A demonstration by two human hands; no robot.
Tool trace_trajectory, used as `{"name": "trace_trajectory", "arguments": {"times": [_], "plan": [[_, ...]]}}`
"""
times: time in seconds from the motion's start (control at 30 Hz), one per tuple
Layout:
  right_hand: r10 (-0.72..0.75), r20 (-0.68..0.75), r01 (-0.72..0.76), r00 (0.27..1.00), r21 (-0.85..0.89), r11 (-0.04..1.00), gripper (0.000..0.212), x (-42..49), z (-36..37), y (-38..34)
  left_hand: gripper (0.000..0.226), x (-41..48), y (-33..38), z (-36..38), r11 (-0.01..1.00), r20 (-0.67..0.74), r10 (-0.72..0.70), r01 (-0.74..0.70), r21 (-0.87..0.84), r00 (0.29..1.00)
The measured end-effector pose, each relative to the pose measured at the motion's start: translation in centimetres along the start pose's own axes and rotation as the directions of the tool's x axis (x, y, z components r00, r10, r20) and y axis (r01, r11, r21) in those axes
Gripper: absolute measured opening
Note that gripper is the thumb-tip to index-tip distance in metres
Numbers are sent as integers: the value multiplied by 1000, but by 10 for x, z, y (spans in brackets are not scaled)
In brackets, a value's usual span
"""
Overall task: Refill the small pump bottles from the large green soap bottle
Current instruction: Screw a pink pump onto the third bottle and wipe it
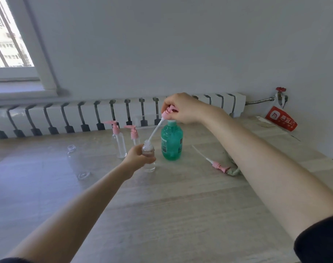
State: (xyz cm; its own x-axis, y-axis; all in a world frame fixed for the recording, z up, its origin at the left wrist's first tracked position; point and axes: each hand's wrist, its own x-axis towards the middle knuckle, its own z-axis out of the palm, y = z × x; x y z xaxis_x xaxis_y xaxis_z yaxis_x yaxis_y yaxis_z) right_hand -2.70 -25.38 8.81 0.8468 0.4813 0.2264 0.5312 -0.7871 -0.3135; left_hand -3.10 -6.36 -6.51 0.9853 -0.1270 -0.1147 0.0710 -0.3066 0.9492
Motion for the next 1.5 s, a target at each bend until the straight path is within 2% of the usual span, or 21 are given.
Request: {"name": "trace_trajectory", "arguments": {"times": [0.27,0.5,0.73,0.93,1.07,1.17,1.23,1.33,1.4,1.47,1.5], "plan": [[-76,162,94,984,-107,990,15,24,23,-31,41,-3,2,10,1000,9,3,-3,-15,1000],[9,330,66,944,-215,974,18,27,39,-28,46,-2,3,22,1000,77,0,-1,7,997],[38,359,49,933,-230,972,20,21,50,-17,45,-1,5,28,1000,88,9,-10,10,996],[96,304,-24,948,-230,973,23,15,60,-15,39,-1,5,30,1000,83,16,-17,12,996],[149,295,-44,944,-334,942,18,19,62,-21,46,-1,6,31,1000,88,14,-16,21,996],[205,242,-96,949,-395,913,24,21,67,-28,53,-1,6,32,1000,82,11,-13,18,997],[249,269,-151,930,-336,930,25,21,64,-29,54,-1,6,31,1000,89,10,-11,11,996],[304,455,-342,837,2,940,42,14,47,-13,50,-1,6,30,999,109,34,-36,16,993],[269,540,-390,797,120,913,52,3,37,5,48,-1,7,30,999,112,29,-32,26,993],[239,537,-366,809,141,920,56,-5,40,22,48,0,7,29,999,121,20,-25,40,992],[213,502,-341,838,179,923,54,-7,46,28,47,1,7,28,999,127,15,-21,45,992]]}}
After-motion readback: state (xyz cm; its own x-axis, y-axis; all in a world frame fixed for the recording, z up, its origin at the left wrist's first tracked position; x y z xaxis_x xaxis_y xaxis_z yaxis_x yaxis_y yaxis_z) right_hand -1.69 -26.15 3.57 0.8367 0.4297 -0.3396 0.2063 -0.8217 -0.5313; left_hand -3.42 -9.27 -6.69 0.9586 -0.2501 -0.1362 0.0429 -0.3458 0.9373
